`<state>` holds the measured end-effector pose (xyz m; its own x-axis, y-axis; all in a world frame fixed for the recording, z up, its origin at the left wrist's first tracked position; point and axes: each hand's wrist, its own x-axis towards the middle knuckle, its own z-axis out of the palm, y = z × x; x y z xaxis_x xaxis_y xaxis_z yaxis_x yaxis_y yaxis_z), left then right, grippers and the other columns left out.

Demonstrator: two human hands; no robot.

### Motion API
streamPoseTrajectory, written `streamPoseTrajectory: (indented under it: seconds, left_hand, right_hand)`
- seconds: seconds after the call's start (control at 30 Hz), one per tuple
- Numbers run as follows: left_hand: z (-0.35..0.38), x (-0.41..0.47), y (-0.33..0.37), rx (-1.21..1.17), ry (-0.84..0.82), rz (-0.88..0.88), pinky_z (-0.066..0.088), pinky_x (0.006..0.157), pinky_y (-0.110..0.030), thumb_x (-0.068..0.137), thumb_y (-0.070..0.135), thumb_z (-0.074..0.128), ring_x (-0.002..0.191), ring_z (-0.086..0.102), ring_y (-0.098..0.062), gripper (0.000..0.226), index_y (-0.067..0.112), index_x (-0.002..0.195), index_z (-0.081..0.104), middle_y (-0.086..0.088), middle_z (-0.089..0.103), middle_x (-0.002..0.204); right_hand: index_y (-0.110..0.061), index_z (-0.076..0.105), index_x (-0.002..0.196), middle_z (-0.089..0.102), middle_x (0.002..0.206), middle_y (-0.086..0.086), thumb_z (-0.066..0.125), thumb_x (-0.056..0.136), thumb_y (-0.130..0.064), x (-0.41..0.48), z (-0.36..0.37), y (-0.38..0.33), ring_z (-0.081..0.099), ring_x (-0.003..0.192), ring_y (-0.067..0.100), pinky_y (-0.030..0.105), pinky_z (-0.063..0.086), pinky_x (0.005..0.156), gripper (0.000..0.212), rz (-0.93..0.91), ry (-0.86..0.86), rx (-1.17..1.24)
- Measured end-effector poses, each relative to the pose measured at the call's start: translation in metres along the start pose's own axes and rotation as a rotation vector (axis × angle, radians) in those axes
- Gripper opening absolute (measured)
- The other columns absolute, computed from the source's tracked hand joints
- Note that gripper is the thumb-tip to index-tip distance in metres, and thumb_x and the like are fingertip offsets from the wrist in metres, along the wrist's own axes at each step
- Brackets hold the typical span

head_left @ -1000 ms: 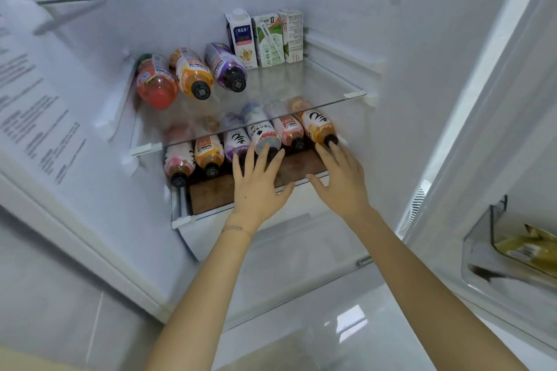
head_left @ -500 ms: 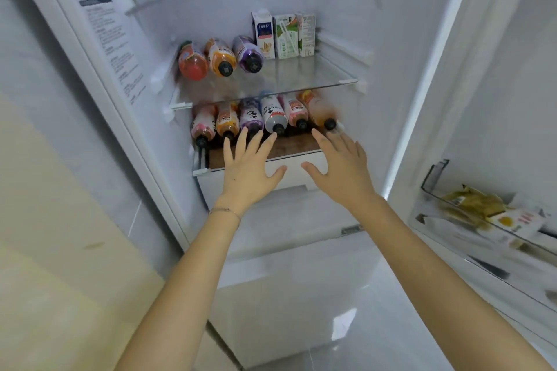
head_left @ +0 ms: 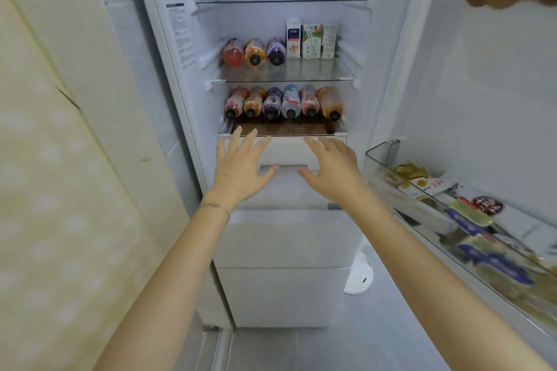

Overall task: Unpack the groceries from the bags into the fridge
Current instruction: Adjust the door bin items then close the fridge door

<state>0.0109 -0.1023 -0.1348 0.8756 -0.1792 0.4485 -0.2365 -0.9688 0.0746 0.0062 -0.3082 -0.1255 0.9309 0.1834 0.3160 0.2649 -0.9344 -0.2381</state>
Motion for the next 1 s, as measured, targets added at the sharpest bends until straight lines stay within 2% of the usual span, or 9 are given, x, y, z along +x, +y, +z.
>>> streamPoseTrajectory:
  seconds: [0.27,0.53,0.73,1.0]
  left_hand:
    - [-0.056,-0.043,0.017,-0.012,0.027,0.03,-0.002,0.118,-0.053,0.093,0.057,0.046,0.15,0.004,-0.025,0.066,0.033,0.151,0.028,0.0,0.021,0.161]
    - [-0.083,-0.096,0.041,-0.051,0.051,0.144,0.0,0.118,-0.054,0.093,0.057,0.046,0.148,0.012,-0.027,0.062,0.031,0.148,0.034,0.001,0.029,0.158]
    - [-0.082,-0.127,0.103,-0.129,-0.05,0.24,0.004,0.119,-0.053,0.093,0.055,0.048,0.147,0.014,-0.03,0.062,0.031,0.148,0.034,0.0,0.03,0.157]
    - [-0.101,-0.148,0.202,-0.198,-0.046,0.41,0.001,0.119,-0.05,0.093,0.056,0.046,0.148,0.013,-0.026,0.065,0.034,0.151,0.028,0.002,0.027,0.159]
  right_hand:
    - [-0.024,0.029,0.15,0.037,0.151,0.007,0.055,0.09,-0.047,-0.057,-0.037,-0.024,0.026,0.141,0.029,0.047,0.022,0.115,0.069,-0.045,0.12,0.005]
    - [-0.021,0.04,0.145,0.047,0.142,0.005,0.055,0.092,-0.041,-0.143,-0.074,-0.039,0.037,0.133,0.028,0.042,0.024,0.11,0.059,0.047,0.206,-0.024]
    - [-0.02,0.043,0.143,0.048,0.141,0.005,0.06,0.089,-0.037,-0.221,-0.098,-0.024,0.037,0.133,0.029,0.044,0.026,0.109,0.059,0.175,0.248,-0.033]
    - [-0.02,0.05,0.138,0.055,0.132,0.005,0.062,0.085,-0.032,-0.294,-0.146,0.024,0.045,0.124,0.031,0.041,0.03,0.104,0.055,0.303,0.363,-0.111]
